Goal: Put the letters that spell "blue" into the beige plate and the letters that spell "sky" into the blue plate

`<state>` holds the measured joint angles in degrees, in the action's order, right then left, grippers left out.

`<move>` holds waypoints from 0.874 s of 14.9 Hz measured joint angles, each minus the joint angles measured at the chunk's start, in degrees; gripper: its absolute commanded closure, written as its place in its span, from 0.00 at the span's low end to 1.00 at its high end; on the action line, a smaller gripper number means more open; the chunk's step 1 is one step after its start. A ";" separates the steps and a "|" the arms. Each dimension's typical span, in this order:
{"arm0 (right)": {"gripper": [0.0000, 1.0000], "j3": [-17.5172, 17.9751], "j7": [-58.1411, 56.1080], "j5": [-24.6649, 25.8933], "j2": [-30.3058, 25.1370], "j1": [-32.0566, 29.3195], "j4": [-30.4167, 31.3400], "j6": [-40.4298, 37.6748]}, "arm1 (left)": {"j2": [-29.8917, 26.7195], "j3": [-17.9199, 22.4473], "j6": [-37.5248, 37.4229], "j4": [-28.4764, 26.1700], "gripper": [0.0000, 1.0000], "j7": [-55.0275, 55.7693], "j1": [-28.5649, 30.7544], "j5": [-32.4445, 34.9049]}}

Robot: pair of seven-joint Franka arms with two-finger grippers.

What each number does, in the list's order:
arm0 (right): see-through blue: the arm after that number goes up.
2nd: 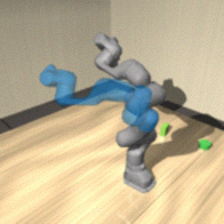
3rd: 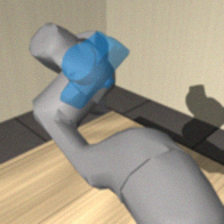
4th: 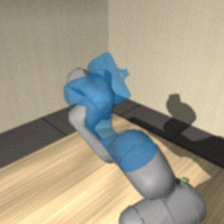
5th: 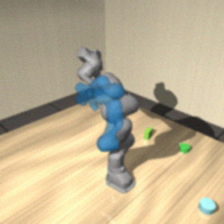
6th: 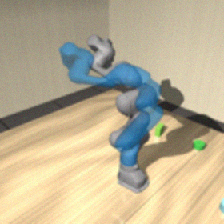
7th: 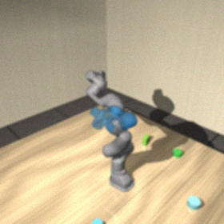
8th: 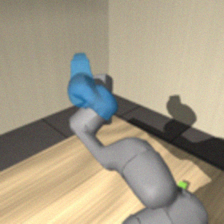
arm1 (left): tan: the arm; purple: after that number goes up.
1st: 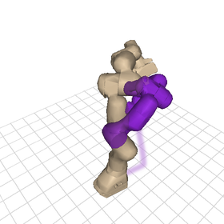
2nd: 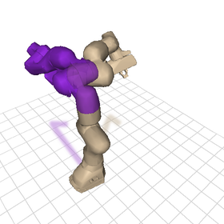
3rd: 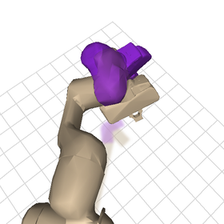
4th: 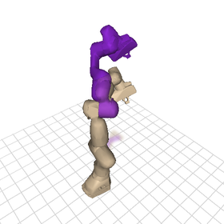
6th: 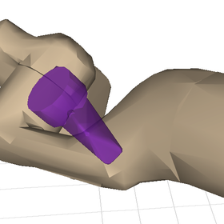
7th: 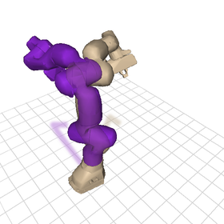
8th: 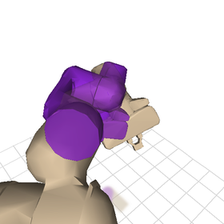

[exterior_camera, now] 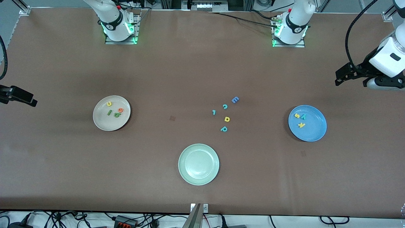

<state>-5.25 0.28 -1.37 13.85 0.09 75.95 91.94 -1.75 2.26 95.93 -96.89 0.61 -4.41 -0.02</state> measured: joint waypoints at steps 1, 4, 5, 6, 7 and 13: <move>0.00 0.73 0.00 0.12 -0.28 -0.56 0.32 0.00 | 0.00 0.00 0.00 0.00 0.00 0.00 0.00 0.00; 0.00 1.42 0.00 0.17 -0.80 -1.28 0.97 -0.28 | 0.00 0.00 0.00 0.00 0.00 0.00 0.00 0.00; 0.00 1.46 -0.04 0.20 -0.89 -1.31 1.16 -1.03 | 0.00 0.00 0.00 0.00 0.00 0.00 -0.01 0.00; 0.00 1.48 -0.20 0.22 -0.98 -1.31 1.40 -1.75 | 0.00 0.00 0.00 0.00 0.00 0.00 -0.01 0.00; 0.00 1.50 -0.33 0.23 -1.22 -1.31 1.91 -2.06 | 0.00 0.00 0.00 0.00 0.00 0.00 -0.01 0.00; 0.00 2.00 -1.47 1.35 -9.11 -1.31 14.53 2.87 | 0.00 0.00 0.00 0.00 0.00 0.00 -0.01 0.00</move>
<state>-3.24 -1.18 -0.03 4.74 -1.21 90.48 94.82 -1.75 2.26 95.93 -96.88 0.61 -4.42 -0.02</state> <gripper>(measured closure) 0.000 0.000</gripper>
